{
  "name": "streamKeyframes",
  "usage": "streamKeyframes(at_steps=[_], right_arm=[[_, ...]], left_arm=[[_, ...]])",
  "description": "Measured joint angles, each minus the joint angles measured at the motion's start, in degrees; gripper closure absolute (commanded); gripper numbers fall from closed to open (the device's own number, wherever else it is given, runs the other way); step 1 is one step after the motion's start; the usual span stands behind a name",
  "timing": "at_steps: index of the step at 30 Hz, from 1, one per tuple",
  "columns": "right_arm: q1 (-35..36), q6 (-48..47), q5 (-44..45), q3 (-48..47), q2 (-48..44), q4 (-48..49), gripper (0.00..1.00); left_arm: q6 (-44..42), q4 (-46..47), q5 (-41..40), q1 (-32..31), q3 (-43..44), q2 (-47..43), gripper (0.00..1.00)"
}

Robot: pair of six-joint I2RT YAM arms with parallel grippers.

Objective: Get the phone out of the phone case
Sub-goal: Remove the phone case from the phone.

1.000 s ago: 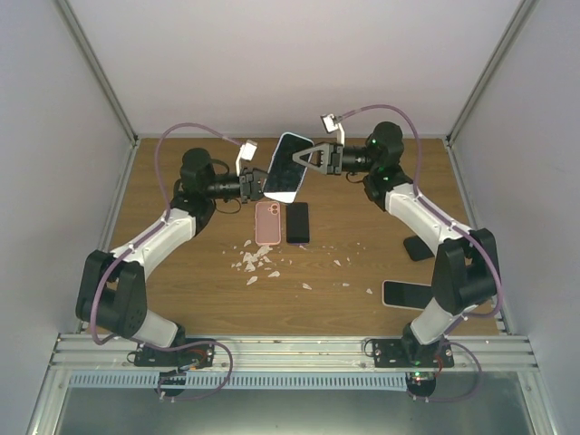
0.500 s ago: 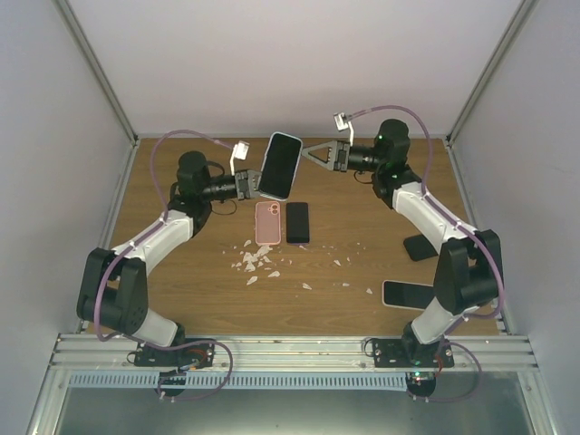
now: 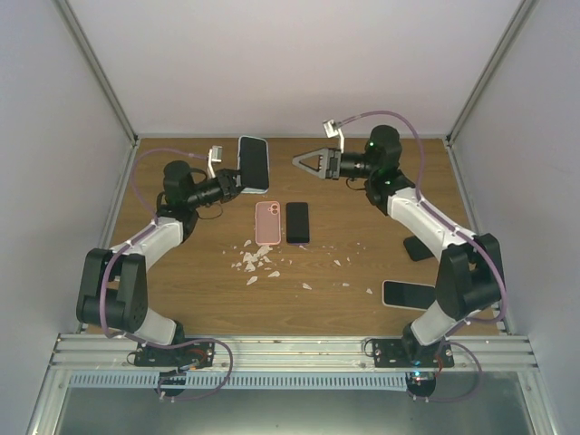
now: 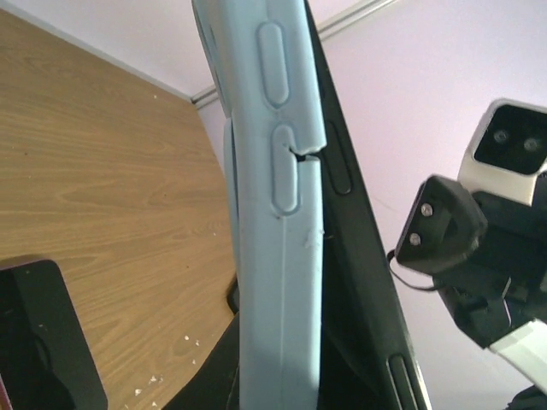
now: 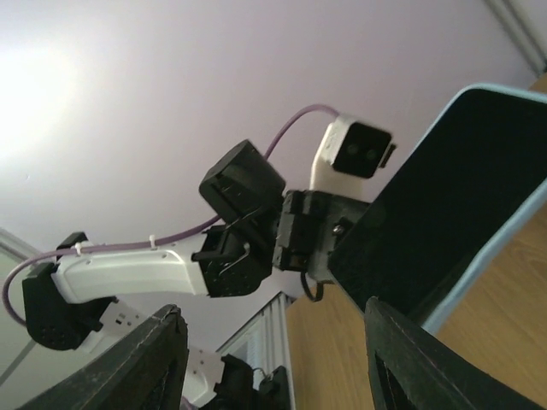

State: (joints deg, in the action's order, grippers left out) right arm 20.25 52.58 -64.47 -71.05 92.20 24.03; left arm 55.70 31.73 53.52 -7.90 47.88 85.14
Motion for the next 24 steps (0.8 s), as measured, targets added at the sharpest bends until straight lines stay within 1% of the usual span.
streamKeyframes(at_steps=[3, 7, 17, 24], right_arm=[[2.5, 0.6, 0.0, 0.0, 0.7, 0.0, 0.40], [5.0, 1.6, 0.8, 0.0, 1.5, -1.1, 0.40], [7.3, 5.4, 1.8, 1.8, 1.8, -1.7, 0.41], [9.1, 7.9, 2.1, 2.4, 3.3, -0.8, 0.42]], left_arm=[[1.1, 0.5, -0.3, 0.2, -0.5, 0.0, 1.00], [3.2, 3.6, -0.2, 0.3, -1.0, 0.0, 1.00], [8.2, 12.1, 0.5, 0.7, -2.4, 0.0, 1.00], [9.5, 16.2, 1.0, 0.8, -2.5, 0.0, 1.00]])
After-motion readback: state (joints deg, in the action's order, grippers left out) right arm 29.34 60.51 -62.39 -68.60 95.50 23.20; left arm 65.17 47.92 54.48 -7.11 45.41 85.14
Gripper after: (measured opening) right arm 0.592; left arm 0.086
